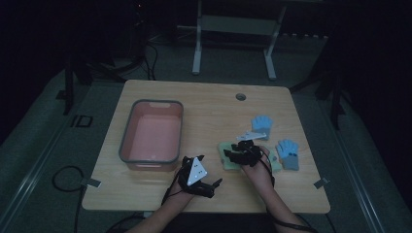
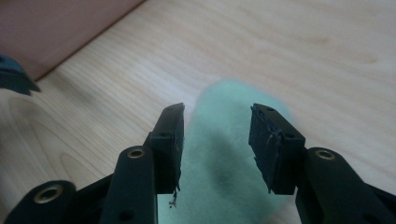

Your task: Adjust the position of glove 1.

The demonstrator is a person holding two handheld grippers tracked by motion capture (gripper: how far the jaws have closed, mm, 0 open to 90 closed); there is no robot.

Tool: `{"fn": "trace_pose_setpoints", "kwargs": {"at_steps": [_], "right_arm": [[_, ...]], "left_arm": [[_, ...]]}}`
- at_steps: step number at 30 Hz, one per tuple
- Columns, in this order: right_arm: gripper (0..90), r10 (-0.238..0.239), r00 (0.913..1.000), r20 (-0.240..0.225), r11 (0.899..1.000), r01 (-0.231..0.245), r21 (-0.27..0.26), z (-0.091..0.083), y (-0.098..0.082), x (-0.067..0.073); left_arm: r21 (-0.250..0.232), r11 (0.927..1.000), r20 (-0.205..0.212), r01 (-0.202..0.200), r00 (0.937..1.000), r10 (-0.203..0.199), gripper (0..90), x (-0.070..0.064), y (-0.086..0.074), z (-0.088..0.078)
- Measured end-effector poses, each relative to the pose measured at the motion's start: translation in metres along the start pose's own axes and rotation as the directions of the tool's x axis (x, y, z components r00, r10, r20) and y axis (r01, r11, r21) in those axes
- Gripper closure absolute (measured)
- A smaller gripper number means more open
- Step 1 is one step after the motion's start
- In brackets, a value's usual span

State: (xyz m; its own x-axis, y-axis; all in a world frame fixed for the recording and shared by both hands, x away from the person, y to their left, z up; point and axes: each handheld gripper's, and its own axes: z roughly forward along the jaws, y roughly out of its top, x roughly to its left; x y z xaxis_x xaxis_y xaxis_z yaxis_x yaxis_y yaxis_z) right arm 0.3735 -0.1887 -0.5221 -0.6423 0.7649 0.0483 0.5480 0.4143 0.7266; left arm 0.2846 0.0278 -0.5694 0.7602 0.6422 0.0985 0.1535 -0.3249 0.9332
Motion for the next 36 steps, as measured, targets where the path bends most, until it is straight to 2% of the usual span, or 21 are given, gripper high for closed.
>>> {"fn": "trace_pose_setpoints", "kwargs": {"at_steps": [3,11,18,21,29,30,33,36], "right_arm": [[54.0,-0.01,0.9999,0.012,1.0,0.01,-0.019,-0.012,0.005,-0.003],[57.0,-0.029,0.9996,0.005,0.998,0.029,-0.051,-0.035,0.008,-0.021],[57.4,-0.043,0.9991,-0.006,0.998,0.043,-0.048,-0.056,-0.004,-0.049],[59.1,-0.058,0.9983,-0.005,0.998,0.058,-0.039,-0.063,-0.012,-0.062],[60.7,-0.084,0.9965,0.002,0.996,0.083,0.035,-0.08,-0.033,-0.1],[60.8,-0.082,0.9966,0.0,0.996,0.082,0.038,-0.08,-0.035,-0.103],[60.1,-0.119,0.9927,-0.022,0.991,0.12,0.058,-0.075,-0.042,-0.111],[58.2,-0.114,0.9923,-0.048,0.99,0.118,0.083,-0.066,-0.048,-0.118]], "left_arm": [[0.0,1.0,0.001,0.0,1.0,0.0,0.2,0.0,0.0,0.0],[0.0,1.0,-0.001,0.001,1.0,-0.001,0.1,0.0,0.0,0.0],[0.002,1.0,-0.002,-0.003,1.0,0.003,0.2,0.0,0.0,0.0],[-0.001,1.0,-0.003,0.002,1.0,-0.002,0.2,0.0,0.0,0.0],[-0.01,0.9999,-0.009,0.006,0.9999,-0.006,0.1,0.0,-0.001,-0.001],[-0.013,0.9998,-0.01,0.012,0.9999,-0.012,0.2,0.001,-0.001,-0.002],[-0.017,0.9997,-0.01,0.016,0.9998,-0.016,0.2,0.001,-0.001,-0.002],[-0.017,0.9997,-0.011,0.016,0.9998,-0.016,0.2,0.001,-0.001,-0.002]]}}
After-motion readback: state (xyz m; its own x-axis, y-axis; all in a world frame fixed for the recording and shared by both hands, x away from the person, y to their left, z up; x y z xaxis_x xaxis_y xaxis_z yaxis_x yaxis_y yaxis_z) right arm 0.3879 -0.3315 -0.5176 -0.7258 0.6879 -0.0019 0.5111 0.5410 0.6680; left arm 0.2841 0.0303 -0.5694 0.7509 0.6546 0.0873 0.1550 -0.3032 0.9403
